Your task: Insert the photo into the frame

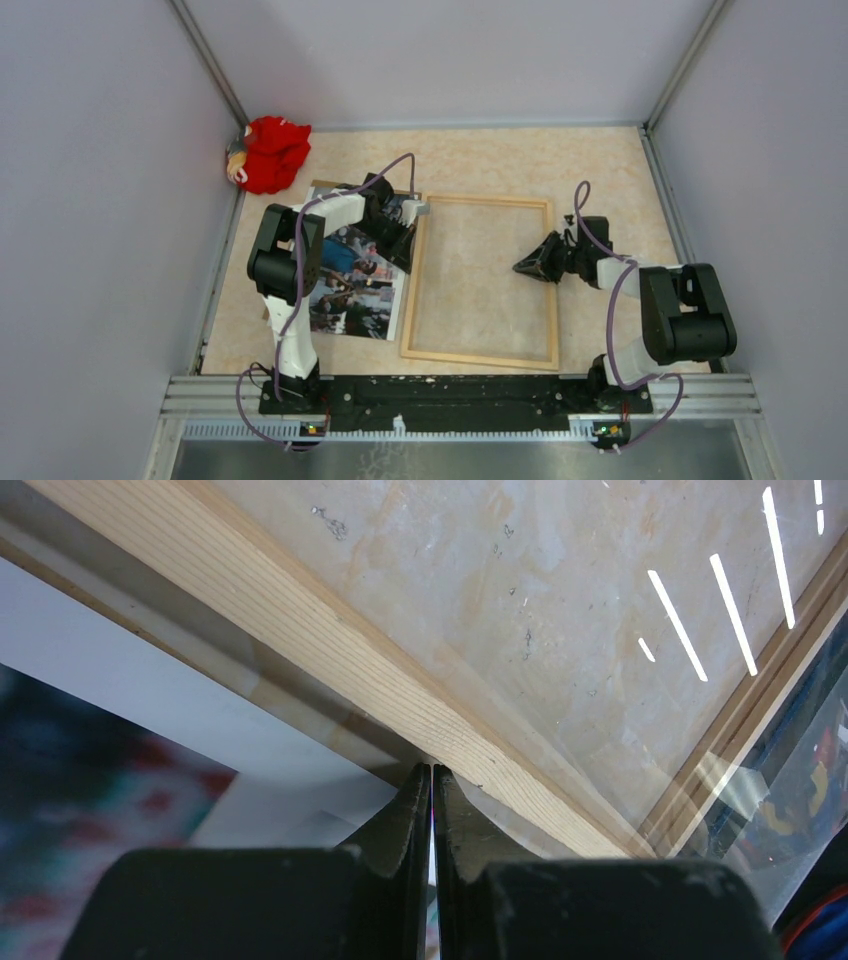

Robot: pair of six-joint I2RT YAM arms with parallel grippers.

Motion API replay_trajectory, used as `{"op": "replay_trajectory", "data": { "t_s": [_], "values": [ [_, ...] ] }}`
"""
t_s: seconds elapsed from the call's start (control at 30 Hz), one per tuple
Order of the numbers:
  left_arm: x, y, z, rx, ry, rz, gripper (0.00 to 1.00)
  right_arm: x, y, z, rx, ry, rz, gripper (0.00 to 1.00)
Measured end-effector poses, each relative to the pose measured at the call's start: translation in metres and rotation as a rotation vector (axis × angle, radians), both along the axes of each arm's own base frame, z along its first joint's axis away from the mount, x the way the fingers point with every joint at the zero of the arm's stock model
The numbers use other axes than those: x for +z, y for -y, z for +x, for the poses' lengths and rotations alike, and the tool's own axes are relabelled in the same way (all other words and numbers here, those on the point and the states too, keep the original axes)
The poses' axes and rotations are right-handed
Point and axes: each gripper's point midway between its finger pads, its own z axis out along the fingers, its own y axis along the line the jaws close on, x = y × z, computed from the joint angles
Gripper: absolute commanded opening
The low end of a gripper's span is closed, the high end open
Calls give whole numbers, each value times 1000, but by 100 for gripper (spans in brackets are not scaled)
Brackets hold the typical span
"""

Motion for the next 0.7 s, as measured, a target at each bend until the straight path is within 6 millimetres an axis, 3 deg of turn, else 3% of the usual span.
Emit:
{"op": "replay_trajectory", "data": {
  "t_s": [0.43, 0.7],
  "values": [
    [0, -1, 0, -6, 5, -1, 9, -13, 21, 5, -69, -16, -81, 13],
    [0, -1, 1, -8, 8, -1, 9, -11, 23, 6, -69, 14, -94, 11]
  ]
}}
